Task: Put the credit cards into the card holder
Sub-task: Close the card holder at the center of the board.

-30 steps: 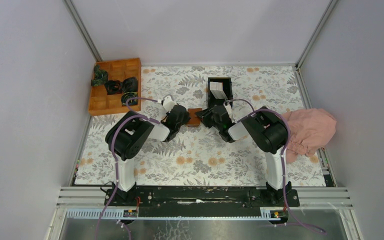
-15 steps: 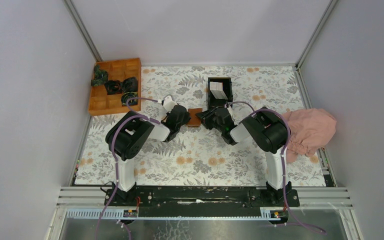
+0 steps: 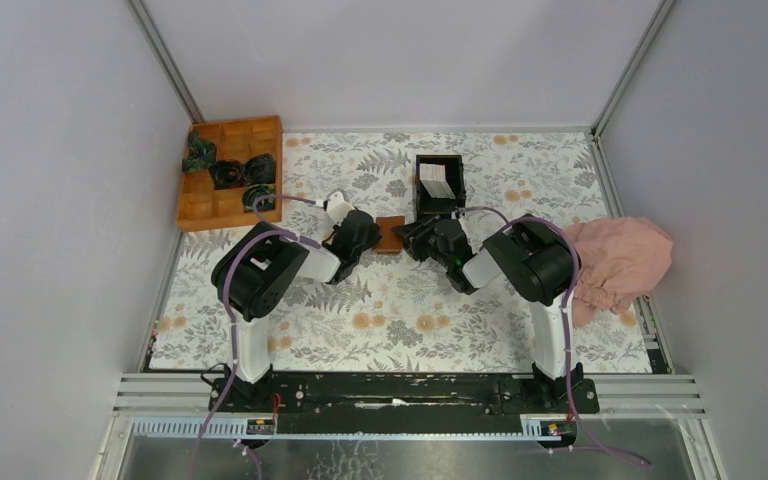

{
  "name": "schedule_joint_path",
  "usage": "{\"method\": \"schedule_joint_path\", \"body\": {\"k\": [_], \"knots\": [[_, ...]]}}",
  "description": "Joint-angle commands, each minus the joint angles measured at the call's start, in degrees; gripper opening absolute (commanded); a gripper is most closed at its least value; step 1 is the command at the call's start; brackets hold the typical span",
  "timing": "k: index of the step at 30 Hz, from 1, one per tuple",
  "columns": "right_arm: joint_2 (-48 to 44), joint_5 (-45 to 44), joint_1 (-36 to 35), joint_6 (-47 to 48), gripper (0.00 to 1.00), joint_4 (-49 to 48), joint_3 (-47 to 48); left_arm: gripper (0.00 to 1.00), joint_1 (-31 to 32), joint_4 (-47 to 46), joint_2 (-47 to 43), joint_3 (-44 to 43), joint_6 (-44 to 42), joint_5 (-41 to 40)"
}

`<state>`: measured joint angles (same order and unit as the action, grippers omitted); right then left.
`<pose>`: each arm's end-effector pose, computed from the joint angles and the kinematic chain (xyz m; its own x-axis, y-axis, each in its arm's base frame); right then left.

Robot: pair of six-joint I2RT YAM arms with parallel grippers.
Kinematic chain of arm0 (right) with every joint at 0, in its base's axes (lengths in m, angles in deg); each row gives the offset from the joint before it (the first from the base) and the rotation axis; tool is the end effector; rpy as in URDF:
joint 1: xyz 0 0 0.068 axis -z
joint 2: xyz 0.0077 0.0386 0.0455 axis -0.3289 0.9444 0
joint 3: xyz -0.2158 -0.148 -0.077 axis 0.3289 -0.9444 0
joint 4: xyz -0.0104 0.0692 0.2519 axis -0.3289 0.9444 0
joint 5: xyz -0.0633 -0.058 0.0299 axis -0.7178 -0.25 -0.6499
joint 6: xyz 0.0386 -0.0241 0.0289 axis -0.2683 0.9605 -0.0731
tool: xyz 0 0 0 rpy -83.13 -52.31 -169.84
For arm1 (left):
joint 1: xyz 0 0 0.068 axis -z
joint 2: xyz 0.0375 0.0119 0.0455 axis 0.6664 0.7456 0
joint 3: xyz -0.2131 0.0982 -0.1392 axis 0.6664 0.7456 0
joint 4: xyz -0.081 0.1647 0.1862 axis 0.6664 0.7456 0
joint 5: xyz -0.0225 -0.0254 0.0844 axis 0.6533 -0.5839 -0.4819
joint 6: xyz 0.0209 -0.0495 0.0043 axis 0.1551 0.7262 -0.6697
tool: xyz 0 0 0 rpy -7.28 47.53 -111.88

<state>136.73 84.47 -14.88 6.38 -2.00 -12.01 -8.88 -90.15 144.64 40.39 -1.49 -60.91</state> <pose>0.3114 0.2106 0.0900 -0.5909 0.7909 -0.1594 0.1350 0.2917 0.9469 0.3132 -0.1877 0.0970 -0.4818 -0.5968 -0.6416 -0.2292 0.7925 -0.5651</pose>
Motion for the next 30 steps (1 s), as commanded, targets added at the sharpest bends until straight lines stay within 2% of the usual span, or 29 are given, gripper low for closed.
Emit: {"method": "schedule_joint_path", "body": {"k": [1, 16, 23, 30], "knots": [[0.4, -0.7, 1.4, 0.0, 0.45, 3.1, -1.4, 0.00, 0.7, 27.3, 9.0, 4.9, -4.4, 3.6], [0.0, -5.3, 1.9, -5.4, 0.44, 4.0, -1.4, 0.00, 0.7, 27.6, 9.4, 4.9, -4.7, 3.5], [-3.0, -7.7, 1.9, -2.7, 0.43, 13.7, 1.7, 0.00, 0.7, 27.9, 9.3, 4.6, -4.8, 3.7], [-4.0, -8.0, 1.8, 3.2, 0.42, 29.7, 8.6, 0.00, 0.7, 27.9, 9.1, 4.6, -4.9, 3.6]]}}
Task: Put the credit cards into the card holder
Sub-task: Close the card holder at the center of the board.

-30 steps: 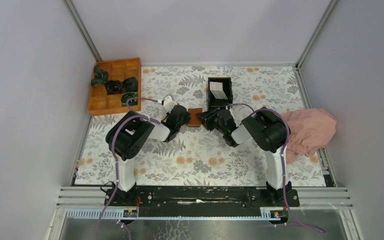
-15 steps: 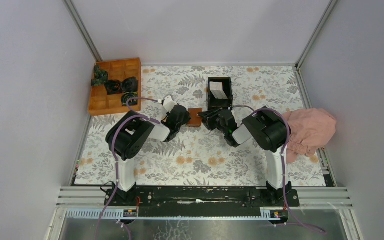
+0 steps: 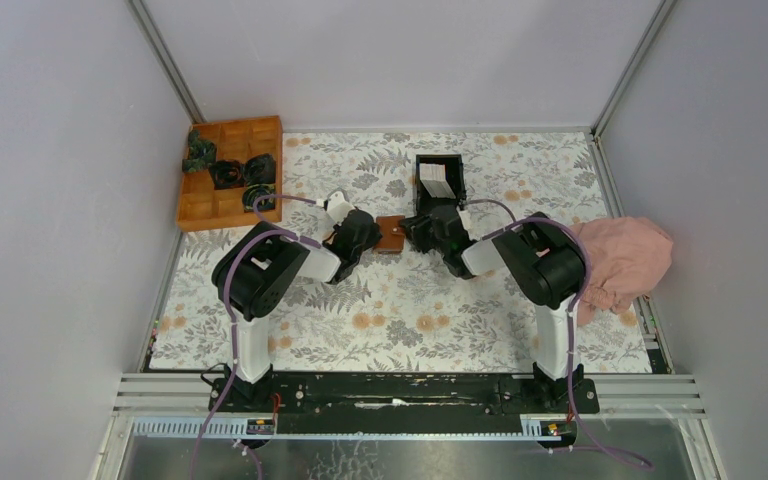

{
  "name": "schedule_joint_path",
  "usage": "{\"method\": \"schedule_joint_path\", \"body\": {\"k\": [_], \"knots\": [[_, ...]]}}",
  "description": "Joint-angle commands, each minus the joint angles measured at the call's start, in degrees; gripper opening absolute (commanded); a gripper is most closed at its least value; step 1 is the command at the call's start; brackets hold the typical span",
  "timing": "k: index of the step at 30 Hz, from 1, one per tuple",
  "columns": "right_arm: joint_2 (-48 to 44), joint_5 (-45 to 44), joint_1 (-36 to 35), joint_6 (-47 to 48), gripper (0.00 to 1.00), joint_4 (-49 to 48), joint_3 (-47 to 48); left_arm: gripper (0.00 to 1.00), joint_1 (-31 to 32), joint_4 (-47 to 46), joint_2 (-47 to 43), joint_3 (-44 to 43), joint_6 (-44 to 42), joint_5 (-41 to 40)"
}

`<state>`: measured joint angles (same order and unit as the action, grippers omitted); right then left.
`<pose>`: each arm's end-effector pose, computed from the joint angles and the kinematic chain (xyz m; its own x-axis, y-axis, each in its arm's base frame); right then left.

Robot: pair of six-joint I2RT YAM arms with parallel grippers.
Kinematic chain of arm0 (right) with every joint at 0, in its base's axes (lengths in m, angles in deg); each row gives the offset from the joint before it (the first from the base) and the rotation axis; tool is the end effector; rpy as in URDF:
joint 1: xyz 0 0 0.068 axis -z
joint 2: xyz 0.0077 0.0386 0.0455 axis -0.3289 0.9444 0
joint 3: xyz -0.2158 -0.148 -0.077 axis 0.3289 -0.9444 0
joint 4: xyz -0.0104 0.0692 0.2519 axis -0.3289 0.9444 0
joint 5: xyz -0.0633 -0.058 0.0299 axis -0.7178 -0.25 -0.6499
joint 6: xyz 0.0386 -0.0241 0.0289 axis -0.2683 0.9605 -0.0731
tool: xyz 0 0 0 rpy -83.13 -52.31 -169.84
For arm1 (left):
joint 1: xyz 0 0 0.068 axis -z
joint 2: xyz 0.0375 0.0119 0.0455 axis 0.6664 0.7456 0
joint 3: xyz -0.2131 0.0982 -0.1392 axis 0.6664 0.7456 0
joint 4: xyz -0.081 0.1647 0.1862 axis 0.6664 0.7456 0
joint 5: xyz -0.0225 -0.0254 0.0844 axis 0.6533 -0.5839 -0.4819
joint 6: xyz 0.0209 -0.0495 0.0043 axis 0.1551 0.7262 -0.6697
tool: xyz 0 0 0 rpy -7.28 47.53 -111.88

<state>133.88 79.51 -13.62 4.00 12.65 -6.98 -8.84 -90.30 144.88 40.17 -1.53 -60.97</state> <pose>0.3288 0.2083 0.1026 -0.5102 0.8471 -0.1485 0.2664 0.3199 0.9092 0.3140 -0.1885 0.0967 -0.4804 -0.5968 -0.6426 -0.2278 0.7925 -0.5657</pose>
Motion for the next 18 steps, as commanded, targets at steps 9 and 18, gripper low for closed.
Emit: {"method": "schedule_joint_path", "body": {"k": [9, 18], "knots": [[-0.4, -0.3, 0.6, 8.4, 0.41, 18.6, 5.5, 0.00, 0.7, 28.3, 8.5, 4.7, -5.0, 3.7], [-0.2, 2.1, 0.6, 9.6, 0.43, 4.0, -0.5, 0.00, 0.7, 28.4, 8.5, 4.6, -5.0, 3.7]]}}
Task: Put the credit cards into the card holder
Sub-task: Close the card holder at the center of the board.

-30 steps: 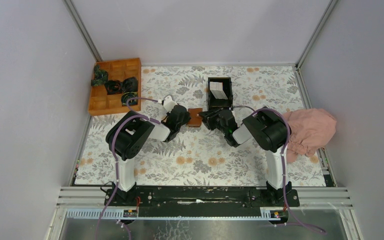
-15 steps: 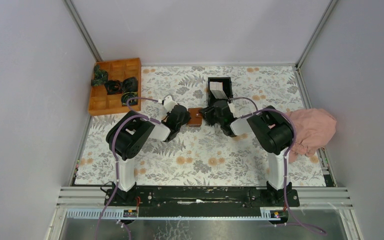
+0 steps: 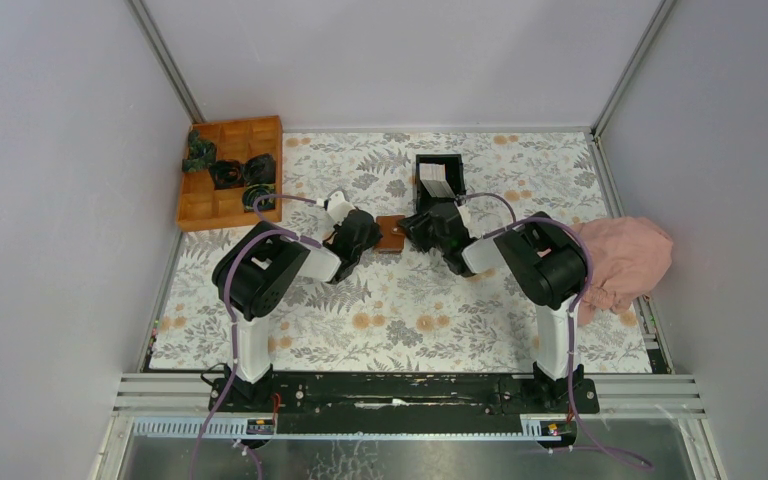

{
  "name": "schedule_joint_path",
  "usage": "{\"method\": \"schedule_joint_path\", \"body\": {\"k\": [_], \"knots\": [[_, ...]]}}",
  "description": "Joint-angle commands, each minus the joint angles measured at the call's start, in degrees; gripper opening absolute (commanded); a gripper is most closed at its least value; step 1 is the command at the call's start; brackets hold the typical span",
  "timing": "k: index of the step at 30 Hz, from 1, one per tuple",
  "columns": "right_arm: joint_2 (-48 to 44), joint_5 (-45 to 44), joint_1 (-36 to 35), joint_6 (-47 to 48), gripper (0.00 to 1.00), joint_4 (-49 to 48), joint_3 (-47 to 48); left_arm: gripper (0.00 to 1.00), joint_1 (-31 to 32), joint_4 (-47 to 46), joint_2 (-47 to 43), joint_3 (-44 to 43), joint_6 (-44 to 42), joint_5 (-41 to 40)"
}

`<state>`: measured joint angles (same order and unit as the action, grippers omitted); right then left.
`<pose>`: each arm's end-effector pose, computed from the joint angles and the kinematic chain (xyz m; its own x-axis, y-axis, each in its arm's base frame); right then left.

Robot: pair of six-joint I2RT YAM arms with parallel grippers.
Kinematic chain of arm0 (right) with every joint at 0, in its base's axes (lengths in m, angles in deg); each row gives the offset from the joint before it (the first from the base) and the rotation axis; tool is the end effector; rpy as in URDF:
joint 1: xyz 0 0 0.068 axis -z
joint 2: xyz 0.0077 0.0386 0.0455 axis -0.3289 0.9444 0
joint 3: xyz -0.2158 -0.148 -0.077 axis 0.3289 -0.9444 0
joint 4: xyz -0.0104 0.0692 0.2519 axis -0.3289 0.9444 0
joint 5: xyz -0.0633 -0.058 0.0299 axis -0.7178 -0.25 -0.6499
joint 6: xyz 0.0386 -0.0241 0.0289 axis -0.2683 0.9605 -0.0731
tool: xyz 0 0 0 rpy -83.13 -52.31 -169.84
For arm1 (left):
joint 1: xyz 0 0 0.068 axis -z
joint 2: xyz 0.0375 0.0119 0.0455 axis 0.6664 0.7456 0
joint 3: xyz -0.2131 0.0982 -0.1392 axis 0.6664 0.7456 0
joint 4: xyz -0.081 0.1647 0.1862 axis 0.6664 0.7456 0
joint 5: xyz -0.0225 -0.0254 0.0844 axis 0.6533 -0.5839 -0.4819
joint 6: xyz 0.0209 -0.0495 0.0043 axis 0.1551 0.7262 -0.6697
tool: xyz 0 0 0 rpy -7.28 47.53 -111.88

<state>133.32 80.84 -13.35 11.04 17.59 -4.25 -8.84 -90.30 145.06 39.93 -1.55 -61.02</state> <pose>0.3360 0.2117 0.1097 -0.5596 0.7905 -0.2488 0.2206 0.4315 0.8747 0.3148 -0.1890 0.0966 -0.4793 -0.5970 -0.6433 -0.2275 0.7924 -0.5659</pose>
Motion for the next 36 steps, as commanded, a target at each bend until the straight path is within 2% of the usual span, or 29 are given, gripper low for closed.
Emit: {"method": "schedule_joint_path", "body": {"k": [1, 8, 36], "knots": [[0.6, 1.0, 0.3, 2.6, 0.43, -2.7, -3.7, 0.00, 0.7, 28.5, 8.2, 5.0, -5.0, 3.7], [1.0, 2.5, 0.3, 4.7, 0.44, -5.6, -4.5, 0.00, 0.7, 28.5, 8.1, 5.2, -5.1, 3.5], [2.2, 6.5, 0.3, 6.8, 0.40, -1.3, -2.1, 0.00, 0.9, 29.0, 8.2, 4.2, -5.1, 3.6]]}}
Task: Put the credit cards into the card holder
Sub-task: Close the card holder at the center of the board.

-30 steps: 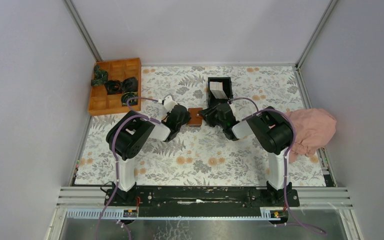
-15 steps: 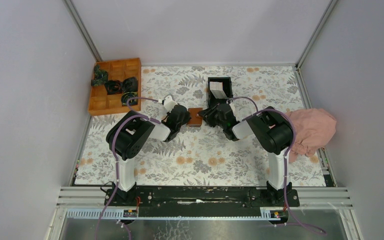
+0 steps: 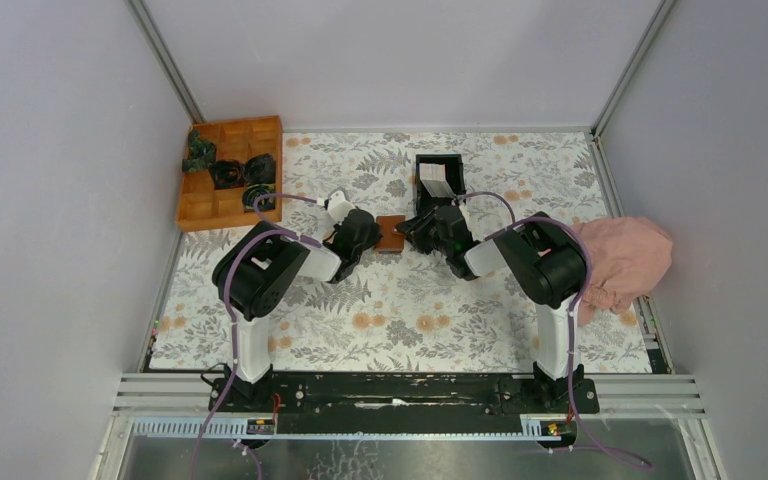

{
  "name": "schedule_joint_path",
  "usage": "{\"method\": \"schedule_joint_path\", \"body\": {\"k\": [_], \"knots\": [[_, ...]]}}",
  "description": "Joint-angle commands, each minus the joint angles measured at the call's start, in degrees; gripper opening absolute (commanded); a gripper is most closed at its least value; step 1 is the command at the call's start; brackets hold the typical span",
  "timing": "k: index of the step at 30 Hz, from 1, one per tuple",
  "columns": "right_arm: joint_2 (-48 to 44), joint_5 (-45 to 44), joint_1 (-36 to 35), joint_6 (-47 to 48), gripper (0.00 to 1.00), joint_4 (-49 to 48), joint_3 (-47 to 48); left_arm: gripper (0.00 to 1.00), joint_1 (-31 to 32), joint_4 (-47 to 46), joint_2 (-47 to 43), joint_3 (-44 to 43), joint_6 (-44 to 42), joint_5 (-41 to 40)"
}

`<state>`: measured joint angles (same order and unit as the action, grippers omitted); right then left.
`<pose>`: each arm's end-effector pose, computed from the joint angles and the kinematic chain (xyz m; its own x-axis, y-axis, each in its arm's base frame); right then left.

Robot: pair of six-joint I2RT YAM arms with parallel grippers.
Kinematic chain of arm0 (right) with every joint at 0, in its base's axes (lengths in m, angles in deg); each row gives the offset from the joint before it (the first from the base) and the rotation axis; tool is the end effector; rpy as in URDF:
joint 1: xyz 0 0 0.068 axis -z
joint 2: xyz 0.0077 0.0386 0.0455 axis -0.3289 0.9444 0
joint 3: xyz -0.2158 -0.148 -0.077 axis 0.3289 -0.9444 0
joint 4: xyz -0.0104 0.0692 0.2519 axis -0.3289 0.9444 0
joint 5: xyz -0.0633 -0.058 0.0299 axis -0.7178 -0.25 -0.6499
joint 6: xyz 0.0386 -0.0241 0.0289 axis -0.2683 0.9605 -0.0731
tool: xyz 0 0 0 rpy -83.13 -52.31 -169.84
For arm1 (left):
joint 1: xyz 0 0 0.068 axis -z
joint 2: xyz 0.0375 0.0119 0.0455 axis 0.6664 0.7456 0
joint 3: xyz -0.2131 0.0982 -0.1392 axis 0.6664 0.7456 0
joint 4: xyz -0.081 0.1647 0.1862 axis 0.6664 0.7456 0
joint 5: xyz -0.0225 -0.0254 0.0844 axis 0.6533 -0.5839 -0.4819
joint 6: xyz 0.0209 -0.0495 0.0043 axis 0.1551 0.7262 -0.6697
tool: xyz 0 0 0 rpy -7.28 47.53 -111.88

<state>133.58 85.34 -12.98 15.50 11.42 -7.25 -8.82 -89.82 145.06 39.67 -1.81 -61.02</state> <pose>0.3291 0.2077 0.1055 -0.6160 0.7316 -0.2922 0.1224 0.4553 0.8819 0.3153 -0.1895 0.0970 -0.4826 -0.5919 -0.6455 -0.2269 0.7964 -0.5606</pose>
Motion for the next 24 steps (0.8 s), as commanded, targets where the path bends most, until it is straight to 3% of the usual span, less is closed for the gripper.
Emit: {"method": "schedule_joint_path", "body": {"k": [1, 24], "knots": [[2.2, 2.3, -0.1, 2.5, 0.40, 4.9, 1.0, 0.00, 0.9, 28.6, 8.2, 4.4, -4.9, 3.6], [1.7, 2.2, -0.1, 4.9, 0.40, 3.6, -0.7, 0.00, 1.6, 29.2, 9.1, 3.0, -4.7, 3.6]]}}
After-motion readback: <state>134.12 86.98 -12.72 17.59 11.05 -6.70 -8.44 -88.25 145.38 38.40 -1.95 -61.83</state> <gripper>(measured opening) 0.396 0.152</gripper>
